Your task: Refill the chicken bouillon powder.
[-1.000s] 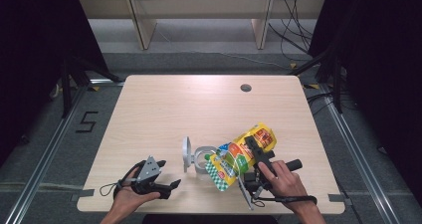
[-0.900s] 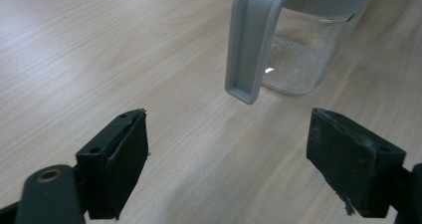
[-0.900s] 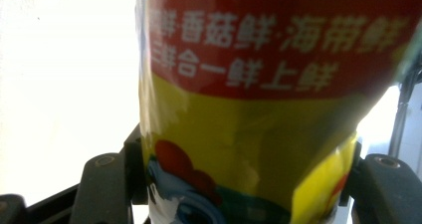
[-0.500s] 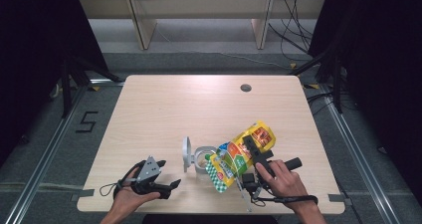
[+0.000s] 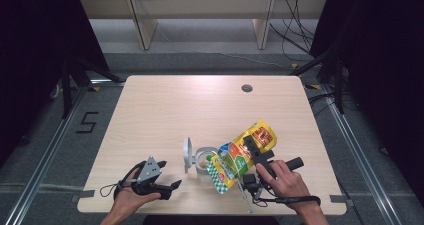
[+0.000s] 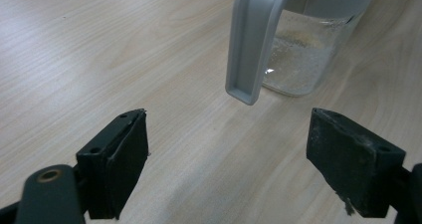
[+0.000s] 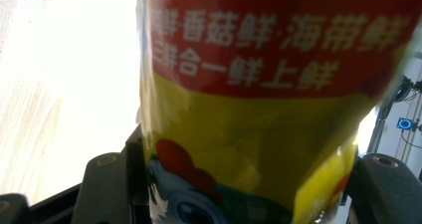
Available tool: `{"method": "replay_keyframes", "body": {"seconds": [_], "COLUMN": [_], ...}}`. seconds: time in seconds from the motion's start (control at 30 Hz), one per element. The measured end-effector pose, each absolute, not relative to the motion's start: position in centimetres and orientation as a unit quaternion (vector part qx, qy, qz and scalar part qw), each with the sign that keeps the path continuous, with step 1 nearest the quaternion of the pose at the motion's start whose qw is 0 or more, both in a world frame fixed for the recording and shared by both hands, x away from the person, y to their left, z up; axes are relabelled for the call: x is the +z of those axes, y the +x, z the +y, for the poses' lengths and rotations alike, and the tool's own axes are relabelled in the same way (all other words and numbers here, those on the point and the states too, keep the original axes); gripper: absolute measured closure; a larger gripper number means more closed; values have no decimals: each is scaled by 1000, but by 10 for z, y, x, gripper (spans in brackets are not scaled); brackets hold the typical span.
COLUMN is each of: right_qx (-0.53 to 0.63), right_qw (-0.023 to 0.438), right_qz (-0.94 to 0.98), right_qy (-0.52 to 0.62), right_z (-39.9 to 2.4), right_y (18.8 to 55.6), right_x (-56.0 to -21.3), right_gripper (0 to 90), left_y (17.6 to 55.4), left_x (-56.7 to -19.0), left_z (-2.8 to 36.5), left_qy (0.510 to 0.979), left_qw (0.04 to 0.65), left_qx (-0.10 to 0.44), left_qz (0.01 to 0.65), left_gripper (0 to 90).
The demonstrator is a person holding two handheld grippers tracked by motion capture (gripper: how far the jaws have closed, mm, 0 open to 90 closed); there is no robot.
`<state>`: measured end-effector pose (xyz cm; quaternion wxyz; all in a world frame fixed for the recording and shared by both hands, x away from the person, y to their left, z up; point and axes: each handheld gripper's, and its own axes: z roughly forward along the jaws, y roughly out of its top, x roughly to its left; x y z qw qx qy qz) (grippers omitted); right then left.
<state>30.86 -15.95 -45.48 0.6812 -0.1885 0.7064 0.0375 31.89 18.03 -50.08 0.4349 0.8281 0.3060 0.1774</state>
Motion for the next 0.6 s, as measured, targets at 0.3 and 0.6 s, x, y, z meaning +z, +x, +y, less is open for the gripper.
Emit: {"method": "replay_keyframes", "body": {"seconds": [0.3, 0.6], "right_qx": [27, 29], "right_qw": [687, 692], "right_qz": [696, 690], "right_qy": [-204, -207], "right_z": [-158, -158], "right_y": [308, 307], "right_x": [-452, -453], "right_gripper": [378, 379], "left_y": [321, 320], "left_x": [-501, -501], "left_z": [182, 182], "left_qy": [827, 822], "left_qw": [433, 440], "left_qx": [180, 178], "left_qz": [311, 313], "left_gripper": [164, 164]}}
